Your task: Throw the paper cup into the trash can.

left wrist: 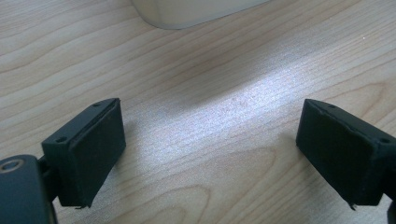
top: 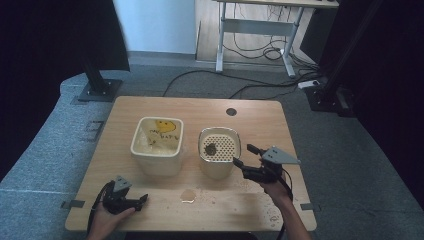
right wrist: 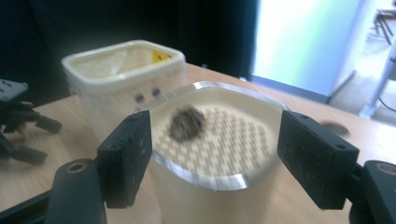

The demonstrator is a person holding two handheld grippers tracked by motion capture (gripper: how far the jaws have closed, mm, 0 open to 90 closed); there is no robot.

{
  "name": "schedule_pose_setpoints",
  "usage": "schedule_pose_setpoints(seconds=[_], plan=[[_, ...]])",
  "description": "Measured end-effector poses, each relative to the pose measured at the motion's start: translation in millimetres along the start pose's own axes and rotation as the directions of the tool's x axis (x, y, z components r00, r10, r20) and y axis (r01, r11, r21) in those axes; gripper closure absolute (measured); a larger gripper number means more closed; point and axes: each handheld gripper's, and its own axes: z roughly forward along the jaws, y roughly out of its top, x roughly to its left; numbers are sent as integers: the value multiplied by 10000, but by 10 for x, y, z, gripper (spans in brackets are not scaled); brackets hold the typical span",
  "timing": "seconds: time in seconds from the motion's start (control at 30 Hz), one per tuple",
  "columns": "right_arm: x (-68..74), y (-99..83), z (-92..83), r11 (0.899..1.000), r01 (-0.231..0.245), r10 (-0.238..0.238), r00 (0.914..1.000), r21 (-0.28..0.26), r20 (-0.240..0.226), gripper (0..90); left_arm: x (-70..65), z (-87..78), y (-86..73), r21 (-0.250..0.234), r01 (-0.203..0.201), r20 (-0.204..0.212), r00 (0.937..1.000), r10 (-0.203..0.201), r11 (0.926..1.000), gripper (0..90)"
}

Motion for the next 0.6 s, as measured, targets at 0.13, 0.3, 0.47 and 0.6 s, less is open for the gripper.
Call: schedule_pose_setpoints(seconds=[0.13, 0.3, 0.47, 0.6], plan=[[-101, -281, -135, 9988, -425, 413, 9979, 236, 501, 264, 0, 0, 0, 1, 3, 4, 10000, -3, 10000, 76], [-206, -559, -199, 9930, -1061, 1001, 9893, 524, 1064, 264, 0, 0, 0, -1, 1, 4, 10000, -1, 10000, 76], [-238, -671, -181, 9892, -1152, 1001, 9825, 902, 1570, 262, 1, 0, 0, 5, 12, -11, 10000, -12, 10000, 75], [-310, -846, -99, 9645, -1716, 1252, 9663, 2005, 2250, 263, 5, 3, 1, 37, 95, -70, 9999, -95, 9999, 58]])
